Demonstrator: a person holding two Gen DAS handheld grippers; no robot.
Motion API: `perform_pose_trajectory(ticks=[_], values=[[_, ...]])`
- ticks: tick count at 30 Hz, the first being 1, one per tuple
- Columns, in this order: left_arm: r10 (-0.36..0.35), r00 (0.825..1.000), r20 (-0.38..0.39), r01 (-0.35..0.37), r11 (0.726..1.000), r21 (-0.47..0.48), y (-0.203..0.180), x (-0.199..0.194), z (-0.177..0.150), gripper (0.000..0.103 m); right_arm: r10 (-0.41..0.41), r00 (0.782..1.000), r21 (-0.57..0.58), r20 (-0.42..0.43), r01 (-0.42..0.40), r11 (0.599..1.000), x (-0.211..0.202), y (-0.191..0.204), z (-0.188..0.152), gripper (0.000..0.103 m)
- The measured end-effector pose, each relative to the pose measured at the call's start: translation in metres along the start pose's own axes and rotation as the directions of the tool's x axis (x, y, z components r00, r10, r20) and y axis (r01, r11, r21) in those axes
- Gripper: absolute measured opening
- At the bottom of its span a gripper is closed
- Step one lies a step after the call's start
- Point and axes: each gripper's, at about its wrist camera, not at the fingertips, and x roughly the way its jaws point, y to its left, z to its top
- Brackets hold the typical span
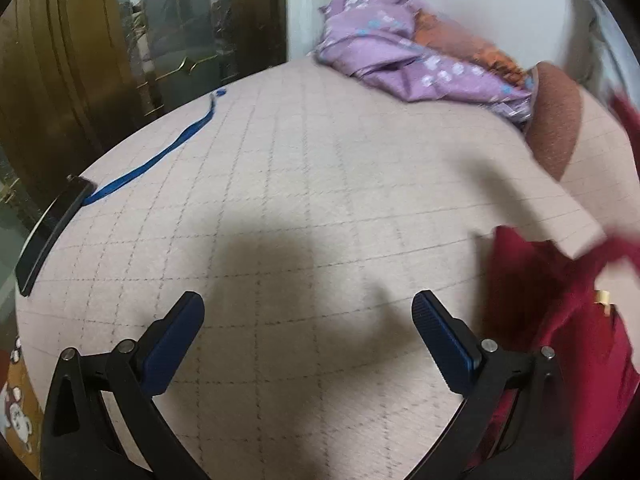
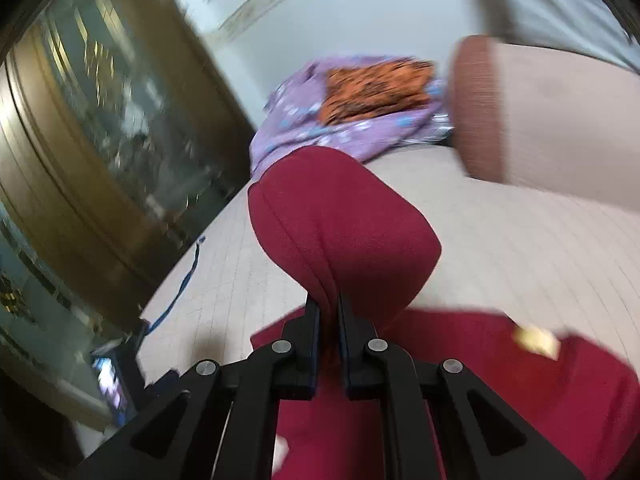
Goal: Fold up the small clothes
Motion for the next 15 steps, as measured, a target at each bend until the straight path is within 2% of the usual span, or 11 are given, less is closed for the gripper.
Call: perform_pose_trajectory(ticks=[3,5,8,9,10,14,15], values=[[-0.069,0.996,0.05,0.068,0.997,0.025,-0.008,-0.015,-0.001,0.103,-0.091,0.996,0.046,-0.022,0.092,0.995,-0.03,-0.036,-0.034,0.007],[-0.119,0.991,0.065,0.114,0.991,0.063,-0.019,-0.024,-0.005,0.103,-0.157,0.983,0.086,-0.09,0.165,0.983,-0.033,-0.066,-0.063,0.009],[-0.179,0.982,0.066,0.171,0.978,0.12,-0.032,-0.032,-0.011,0.103,-0.211,0.961,0.184,-0.176,0.243,0.952,-0.04,-0.107,-0.093,0.024],[-0.209,0.976,0.055,0.199,0.969,0.144,-0.038,-0.033,-0.014,0.103,-0.209,0.959,0.23,-0.19,0.25,0.941,-0.046,-0.119,-0.101,0.035],[-0.229,0.972,0.049,0.219,0.962,0.161,-0.042,-0.035,-0.016,0.103,-0.204,0.963,0.267,-0.178,0.247,0.932,-0.056,-0.128,-0.105,0.044],[-0.258,0.965,0.041,0.239,0.935,0.261,-0.07,-0.04,-0.024,0.103,-0.249,0.964,0.281,-0.089,0.264,0.923,-0.083,-0.137,-0.095,0.059],[-0.257,0.966,0.033,0.238,0.929,0.282,-0.076,-0.039,-0.026,0.103,-0.26,0.963,0.275,-0.077,0.271,0.923,-0.082,-0.137,-0.09,0.067]])
